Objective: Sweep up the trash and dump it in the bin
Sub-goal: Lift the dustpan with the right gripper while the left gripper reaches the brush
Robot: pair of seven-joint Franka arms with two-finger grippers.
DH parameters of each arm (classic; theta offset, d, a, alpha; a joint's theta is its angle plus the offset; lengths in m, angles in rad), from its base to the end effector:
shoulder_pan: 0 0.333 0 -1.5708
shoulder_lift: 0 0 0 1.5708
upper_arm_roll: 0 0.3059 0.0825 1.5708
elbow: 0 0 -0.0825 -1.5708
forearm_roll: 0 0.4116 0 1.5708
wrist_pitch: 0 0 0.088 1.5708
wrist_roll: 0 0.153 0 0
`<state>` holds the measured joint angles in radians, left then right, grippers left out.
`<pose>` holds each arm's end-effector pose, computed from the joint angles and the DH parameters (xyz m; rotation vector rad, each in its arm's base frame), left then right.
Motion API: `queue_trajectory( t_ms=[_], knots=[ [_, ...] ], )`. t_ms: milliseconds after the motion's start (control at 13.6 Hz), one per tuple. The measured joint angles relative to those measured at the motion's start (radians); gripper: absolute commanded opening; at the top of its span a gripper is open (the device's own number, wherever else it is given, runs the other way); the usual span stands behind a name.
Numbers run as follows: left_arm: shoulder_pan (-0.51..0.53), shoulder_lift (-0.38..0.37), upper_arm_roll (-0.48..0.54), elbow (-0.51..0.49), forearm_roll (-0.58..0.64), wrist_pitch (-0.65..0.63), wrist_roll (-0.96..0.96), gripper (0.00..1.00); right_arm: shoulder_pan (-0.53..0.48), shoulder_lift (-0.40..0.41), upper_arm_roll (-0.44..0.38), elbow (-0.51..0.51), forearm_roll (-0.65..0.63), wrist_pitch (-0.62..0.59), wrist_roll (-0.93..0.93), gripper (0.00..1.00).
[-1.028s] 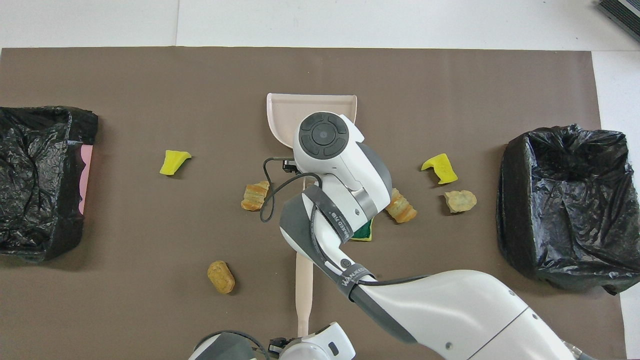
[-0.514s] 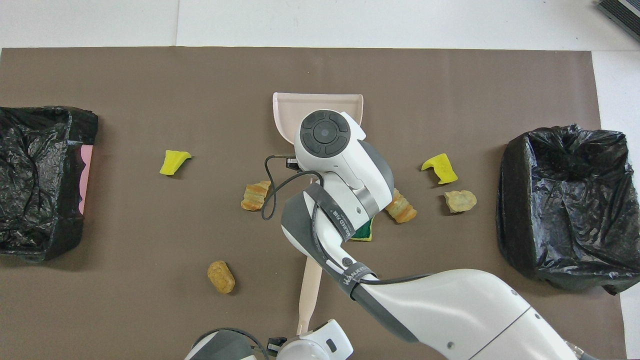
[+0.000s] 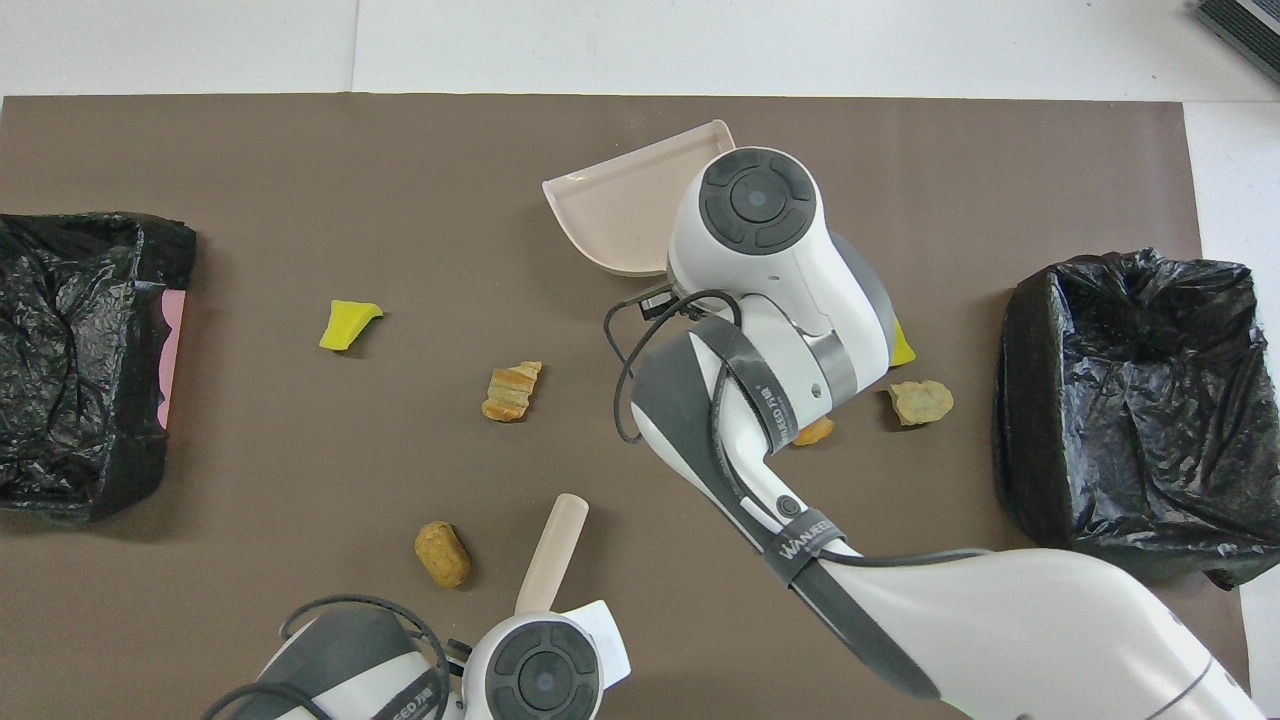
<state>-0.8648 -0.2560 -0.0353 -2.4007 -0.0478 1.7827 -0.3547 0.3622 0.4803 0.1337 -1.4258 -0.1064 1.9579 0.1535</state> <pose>0.2572 -0.3333 0.3214 -2.8225 0.7569 0.4639 0.6500 0.3241 0.3629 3.0701 0.5636 0.1023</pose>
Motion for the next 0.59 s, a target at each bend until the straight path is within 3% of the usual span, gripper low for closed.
queue_trajectory(
  t_ms=[220,587],
  knots=[
    [0.029,-0.037,0.001,-0.025,0.002,-0.085,0.193,0.0,-0.023,-0.043,0.0,0.0,-0.001,-0.077,-0.212,0.0],
    [0.151,-0.064,0.003,-0.074,0.005,-0.11,0.438,0.0,-0.015,-0.068,0.001,-0.013,-0.046,-0.169,-0.619,0.0]
  ],
)
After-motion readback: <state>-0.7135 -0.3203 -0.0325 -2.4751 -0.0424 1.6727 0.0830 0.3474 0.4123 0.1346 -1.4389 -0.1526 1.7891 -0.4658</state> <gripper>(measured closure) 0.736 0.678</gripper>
